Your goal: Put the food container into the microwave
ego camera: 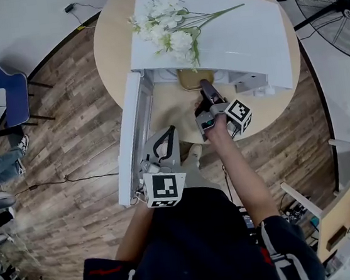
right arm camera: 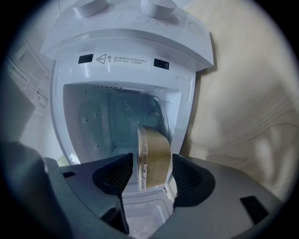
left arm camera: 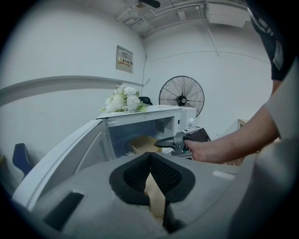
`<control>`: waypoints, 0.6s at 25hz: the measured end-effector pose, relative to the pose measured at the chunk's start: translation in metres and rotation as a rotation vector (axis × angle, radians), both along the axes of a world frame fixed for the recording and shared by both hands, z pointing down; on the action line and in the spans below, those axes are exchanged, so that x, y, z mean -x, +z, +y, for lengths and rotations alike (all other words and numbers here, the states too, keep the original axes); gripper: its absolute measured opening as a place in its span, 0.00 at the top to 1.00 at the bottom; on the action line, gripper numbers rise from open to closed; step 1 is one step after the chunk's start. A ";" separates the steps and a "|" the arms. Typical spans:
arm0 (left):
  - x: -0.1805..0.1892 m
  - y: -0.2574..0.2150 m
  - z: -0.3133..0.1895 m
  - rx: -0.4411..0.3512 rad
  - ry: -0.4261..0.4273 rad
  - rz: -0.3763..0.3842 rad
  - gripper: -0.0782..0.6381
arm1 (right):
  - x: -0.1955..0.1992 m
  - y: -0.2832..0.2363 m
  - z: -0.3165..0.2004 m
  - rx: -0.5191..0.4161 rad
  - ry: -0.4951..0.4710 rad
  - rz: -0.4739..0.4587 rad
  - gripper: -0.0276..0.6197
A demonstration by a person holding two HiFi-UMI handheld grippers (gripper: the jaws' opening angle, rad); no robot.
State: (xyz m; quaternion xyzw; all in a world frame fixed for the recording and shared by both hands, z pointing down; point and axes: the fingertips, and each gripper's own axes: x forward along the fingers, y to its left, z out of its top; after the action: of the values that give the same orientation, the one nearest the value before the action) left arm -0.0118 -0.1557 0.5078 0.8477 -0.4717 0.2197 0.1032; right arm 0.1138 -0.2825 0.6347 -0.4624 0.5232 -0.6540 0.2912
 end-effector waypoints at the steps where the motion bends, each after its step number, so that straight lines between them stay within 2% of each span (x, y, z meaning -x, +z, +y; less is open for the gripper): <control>1: 0.000 0.000 0.000 0.000 0.001 -0.002 0.87 | 0.001 0.000 0.001 -0.001 -0.005 0.002 0.57; 9: -0.004 -0.009 -0.001 -0.028 0.015 0.004 0.87 | 0.000 -0.002 0.013 -0.003 -0.041 0.006 0.55; 15: -0.006 -0.013 -0.004 -0.037 0.013 0.004 0.87 | -0.002 -0.008 0.030 -0.013 -0.102 0.111 0.57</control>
State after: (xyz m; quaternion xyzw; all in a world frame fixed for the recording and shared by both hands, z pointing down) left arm -0.0062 -0.1602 0.4946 0.8531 -0.4699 0.2097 0.0869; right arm 0.1157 -0.2521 0.6266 -0.4688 0.5656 -0.6379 0.2310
